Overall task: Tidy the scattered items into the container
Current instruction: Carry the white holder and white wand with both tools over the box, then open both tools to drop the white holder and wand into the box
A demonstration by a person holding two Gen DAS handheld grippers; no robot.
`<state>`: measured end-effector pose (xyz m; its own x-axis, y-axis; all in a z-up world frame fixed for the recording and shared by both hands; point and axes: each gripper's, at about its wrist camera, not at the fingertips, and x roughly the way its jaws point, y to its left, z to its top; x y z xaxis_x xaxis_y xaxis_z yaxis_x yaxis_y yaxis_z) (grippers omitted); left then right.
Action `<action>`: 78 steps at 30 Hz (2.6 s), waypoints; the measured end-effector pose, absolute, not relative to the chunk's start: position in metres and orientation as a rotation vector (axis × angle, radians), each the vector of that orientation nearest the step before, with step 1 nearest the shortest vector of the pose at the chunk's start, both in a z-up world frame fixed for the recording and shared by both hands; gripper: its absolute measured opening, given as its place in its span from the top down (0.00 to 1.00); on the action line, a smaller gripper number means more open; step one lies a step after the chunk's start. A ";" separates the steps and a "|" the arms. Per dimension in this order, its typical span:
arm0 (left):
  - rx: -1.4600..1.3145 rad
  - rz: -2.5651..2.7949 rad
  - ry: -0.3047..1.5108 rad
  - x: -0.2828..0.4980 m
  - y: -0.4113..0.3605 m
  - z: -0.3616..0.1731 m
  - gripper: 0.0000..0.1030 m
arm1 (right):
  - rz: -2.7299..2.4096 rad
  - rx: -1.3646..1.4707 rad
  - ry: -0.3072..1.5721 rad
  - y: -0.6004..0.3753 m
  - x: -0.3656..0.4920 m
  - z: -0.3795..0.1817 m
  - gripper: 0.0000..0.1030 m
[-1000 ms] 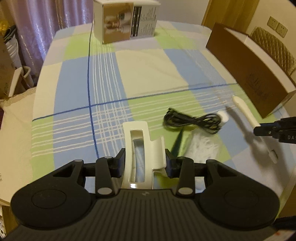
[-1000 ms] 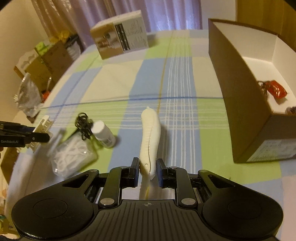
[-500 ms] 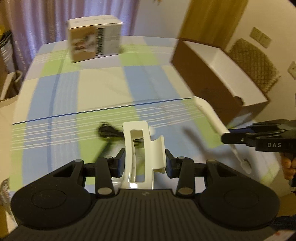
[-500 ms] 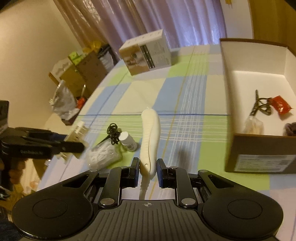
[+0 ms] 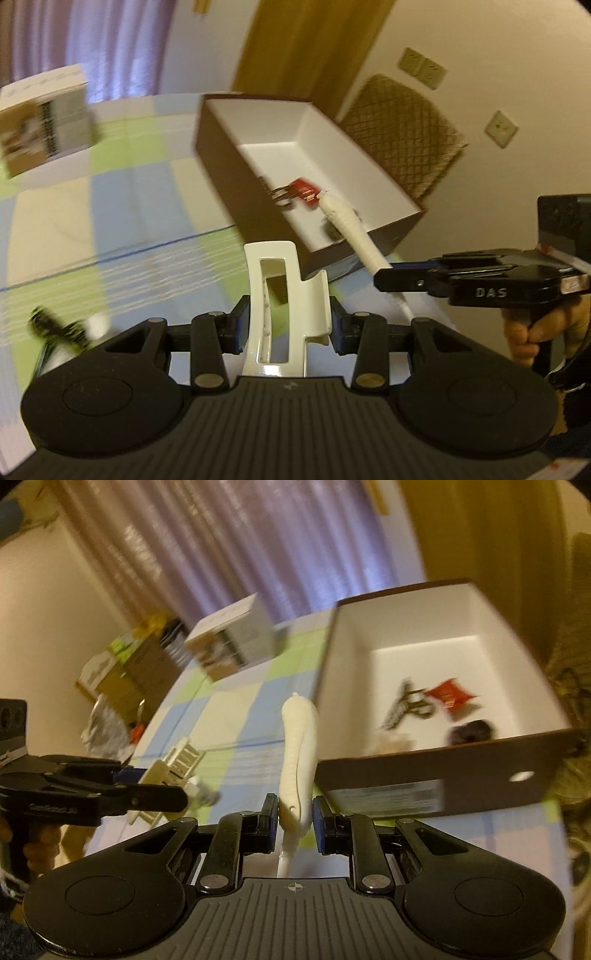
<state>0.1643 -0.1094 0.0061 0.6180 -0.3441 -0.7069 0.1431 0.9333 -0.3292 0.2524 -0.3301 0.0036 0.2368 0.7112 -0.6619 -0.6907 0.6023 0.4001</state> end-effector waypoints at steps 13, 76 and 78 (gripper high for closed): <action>-0.189 -0.359 0.788 0.246 -0.180 0.019 0.65 | 0.889 0.081 0.840 -0.373 0.334 0.026 0.84; 0.026 -0.066 1.103 0.536 -0.162 -0.103 0.65 | 0.988 -0.632 0.882 -0.217 0.543 -0.079 0.84; 0.036 -0.057 1.104 0.537 -0.163 -0.103 0.65 | 0.988 -0.638 0.883 -0.216 0.544 -0.079 0.84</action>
<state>0.5369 -0.1631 -0.1034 0.4485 -0.0278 -0.8933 0.0640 0.9979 0.0010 0.5438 -0.2162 -0.0795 0.2690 0.4339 -0.8599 -0.9029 0.4244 -0.0683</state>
